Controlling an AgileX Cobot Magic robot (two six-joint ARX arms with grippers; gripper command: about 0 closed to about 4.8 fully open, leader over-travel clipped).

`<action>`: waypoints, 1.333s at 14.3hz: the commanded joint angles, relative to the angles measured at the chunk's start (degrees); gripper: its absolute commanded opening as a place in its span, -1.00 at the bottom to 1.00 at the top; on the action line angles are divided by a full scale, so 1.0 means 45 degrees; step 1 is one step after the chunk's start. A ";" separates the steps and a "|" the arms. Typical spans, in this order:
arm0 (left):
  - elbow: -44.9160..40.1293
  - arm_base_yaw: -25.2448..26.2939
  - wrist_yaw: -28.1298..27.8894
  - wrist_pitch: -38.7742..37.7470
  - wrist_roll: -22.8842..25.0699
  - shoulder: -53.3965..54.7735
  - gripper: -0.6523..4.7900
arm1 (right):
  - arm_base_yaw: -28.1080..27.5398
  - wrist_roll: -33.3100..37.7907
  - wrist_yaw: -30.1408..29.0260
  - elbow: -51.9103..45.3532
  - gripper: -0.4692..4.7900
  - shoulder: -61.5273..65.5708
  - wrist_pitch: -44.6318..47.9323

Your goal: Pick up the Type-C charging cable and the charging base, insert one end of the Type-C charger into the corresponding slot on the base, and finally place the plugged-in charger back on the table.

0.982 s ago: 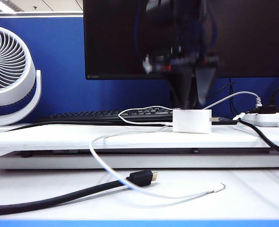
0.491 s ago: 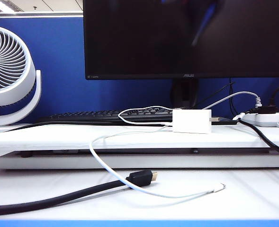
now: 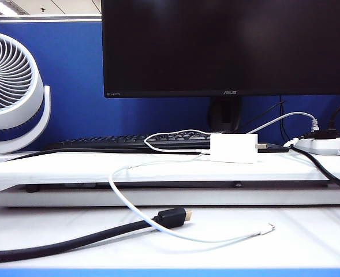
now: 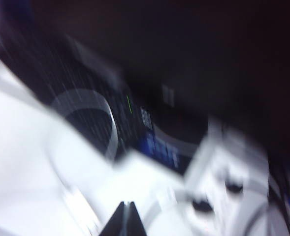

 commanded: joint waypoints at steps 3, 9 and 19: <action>-0.0831 -0.0583 -0.1520 -0.4527 0.0568 -0.2914 -0.78 | 0.0000 -0.0257 -0.1783 -0.4031 -0.82 -0.4041 0.3536; -0.5066 -0.0733 -0.1734 -0.5003 0.1141 -0.7703 -0.78 | 0.0000 0.0758 -0.1520 -1.5086 -0.82 -0.9617 0.9190; -1.7753 -0.0733 -0.0840 0.4988 0.0539 -1.1531 -0.78 | 0.0005 0.1443 0.1311 -1.9841 -0.82 -1.1429 0.8898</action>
